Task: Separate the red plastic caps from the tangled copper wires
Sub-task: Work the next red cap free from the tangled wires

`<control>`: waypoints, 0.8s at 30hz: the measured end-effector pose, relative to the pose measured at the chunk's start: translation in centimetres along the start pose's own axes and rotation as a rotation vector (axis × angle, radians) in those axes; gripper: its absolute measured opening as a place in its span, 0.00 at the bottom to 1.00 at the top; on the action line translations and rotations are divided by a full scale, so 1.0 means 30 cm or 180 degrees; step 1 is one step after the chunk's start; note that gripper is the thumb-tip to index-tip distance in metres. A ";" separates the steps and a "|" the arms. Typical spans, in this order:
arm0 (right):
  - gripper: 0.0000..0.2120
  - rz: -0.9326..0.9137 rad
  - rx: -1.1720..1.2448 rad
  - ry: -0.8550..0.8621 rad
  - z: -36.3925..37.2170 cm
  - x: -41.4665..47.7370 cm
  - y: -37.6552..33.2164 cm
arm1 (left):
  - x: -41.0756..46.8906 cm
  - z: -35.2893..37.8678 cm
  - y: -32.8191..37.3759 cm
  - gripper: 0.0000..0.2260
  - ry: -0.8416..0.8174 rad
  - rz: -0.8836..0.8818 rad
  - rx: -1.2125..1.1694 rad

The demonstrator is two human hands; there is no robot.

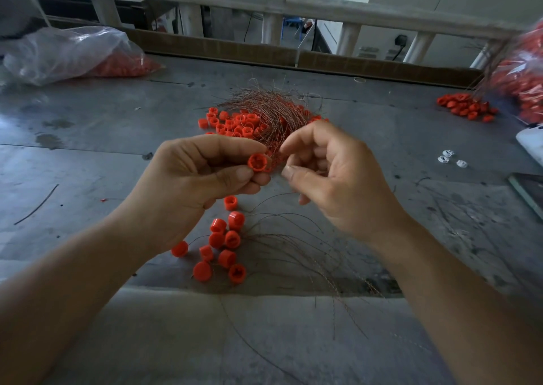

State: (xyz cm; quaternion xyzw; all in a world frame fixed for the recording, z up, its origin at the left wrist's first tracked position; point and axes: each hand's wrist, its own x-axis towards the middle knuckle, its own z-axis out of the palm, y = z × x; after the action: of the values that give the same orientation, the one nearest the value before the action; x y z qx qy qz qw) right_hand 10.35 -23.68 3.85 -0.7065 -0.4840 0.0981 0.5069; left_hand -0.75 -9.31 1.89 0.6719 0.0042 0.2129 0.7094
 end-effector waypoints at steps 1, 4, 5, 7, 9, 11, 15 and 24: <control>0.14 0.0076 0.0099 -0.0012 -0.002 0.002 0.001 | -0.001 0.000 0.002 0.11 -0.0034 0.0004 -0.0032; 0.16 0.0176 0.0294 -0.0111 -0.001 0.001 0.002 | -0.003 0.005 0.003 0.11 -0.0048 -0.0002 -0.0146; 0.16 0.0202 0.0364 -0.0153 0.001 0.001 0.001 | -0.003 0.008 0.004 0.11 -0.0037 -0.0022 -0.0207; 0.16 0.0250 0.0503 -0.0243 0.008 -0.001 0.001 | -0.003 0.015 0.007 0.11 -0.0048 -0.0077 -0.0324; 0.17 0.0283 0.0582 -0.0323 0.015 -0.001 0.003 | -0.004 0.021 0.009 0.11 -0.0086 -0.0131 -0.0401; 0.17 0.0315 0.0623 -0.0354 0.020 -0.002 0.006 | -0.005 0.025 0.010 0.10 -0.0143 -0.0180 -0.0485; 0.16 0.0255 0.0465 -0.0426 0.019 0.000 0.009 | -0.008 0.027 0.010 0.09 -0.0256 -0.0273 -0.0589; 0.11 0.0545 -0.0927 0.0789 -0.118 0.066 0.137 | -0.002 0.037 0.003 0.10 0.0223 -0.0442 -0.0657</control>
State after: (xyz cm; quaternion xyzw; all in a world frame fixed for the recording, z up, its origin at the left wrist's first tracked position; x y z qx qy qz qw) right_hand 15.99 -24.38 2.87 -0.8175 -0.3653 -0.0179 0.4448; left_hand -0.52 -10.40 2.06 0.5855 0.0535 0.1860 0.7872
